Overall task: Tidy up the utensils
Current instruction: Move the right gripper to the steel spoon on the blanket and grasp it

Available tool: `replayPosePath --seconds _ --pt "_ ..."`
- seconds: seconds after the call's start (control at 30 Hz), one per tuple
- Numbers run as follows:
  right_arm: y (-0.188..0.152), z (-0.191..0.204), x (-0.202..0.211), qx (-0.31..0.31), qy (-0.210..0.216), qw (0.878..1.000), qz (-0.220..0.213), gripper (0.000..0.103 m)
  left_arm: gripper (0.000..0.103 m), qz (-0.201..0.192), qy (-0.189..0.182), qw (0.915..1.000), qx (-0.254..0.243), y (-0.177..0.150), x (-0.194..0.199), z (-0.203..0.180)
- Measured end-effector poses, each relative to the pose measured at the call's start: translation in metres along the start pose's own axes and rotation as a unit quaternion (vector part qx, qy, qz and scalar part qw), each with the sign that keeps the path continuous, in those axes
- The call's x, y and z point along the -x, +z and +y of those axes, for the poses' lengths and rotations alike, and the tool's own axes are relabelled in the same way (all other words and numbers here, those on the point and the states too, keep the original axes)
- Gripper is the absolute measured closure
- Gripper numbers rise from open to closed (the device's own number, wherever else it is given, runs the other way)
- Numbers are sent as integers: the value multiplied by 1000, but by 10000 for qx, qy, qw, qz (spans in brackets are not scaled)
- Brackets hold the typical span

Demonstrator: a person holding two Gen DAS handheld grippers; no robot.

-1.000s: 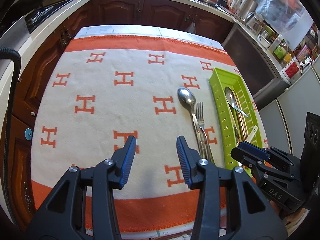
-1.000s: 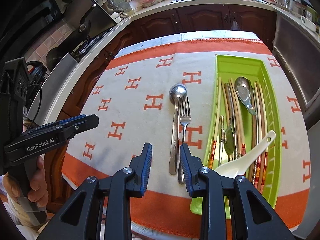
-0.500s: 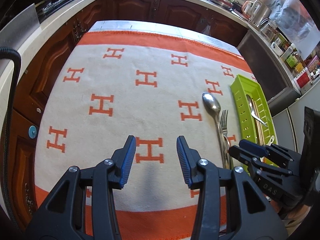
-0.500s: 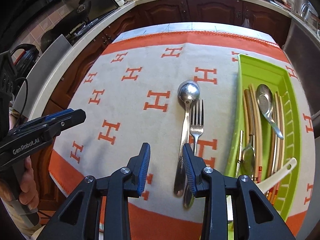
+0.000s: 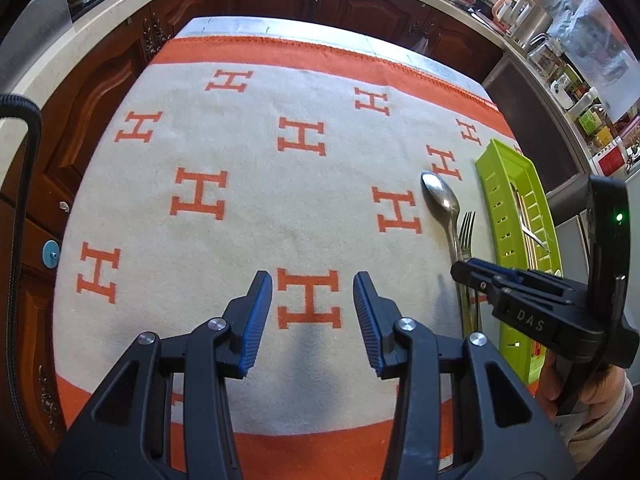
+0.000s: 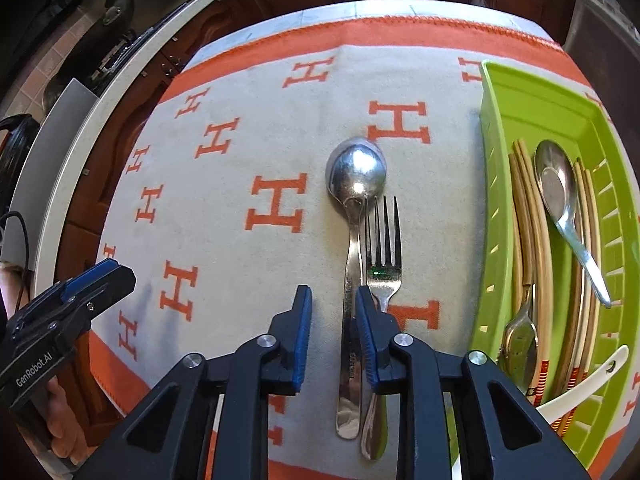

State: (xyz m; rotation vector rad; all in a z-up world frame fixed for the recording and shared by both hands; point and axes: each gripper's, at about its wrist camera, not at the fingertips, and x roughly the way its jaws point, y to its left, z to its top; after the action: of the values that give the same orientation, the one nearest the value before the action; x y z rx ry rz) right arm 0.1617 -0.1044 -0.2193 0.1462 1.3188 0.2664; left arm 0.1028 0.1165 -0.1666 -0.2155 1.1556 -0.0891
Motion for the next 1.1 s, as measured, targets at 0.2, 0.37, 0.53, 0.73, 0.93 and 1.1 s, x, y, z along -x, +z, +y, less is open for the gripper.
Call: replayPosePath --seconds 0.2,0.37,0.53,0.73,0.93,1.1 --pt "2 -3 -4 -212 435 9987 153 84 64 71 -66 9999 -37 -2 -7 -3" --pt "4 -8 0 -358 271 9990 28 84 64 70 -72 9999 -46 -2 -7 -3" --pt "5 -9 -1 -317 139 9994 46 84 64 105 -89 9999 13 -3 -10 0" --pt "6 -6 -7 -258 25 9996 117 85 64 120 -116 9999 40 -3 -11 4" --pt "11 -8 -17 -455 268 9984 206 85 64 183 -131 9997 99 -3 -16 9" --pt "14 -13 -20 -527 498 9973 135 92 64 234 -160 9996 93 -3 -20 9"
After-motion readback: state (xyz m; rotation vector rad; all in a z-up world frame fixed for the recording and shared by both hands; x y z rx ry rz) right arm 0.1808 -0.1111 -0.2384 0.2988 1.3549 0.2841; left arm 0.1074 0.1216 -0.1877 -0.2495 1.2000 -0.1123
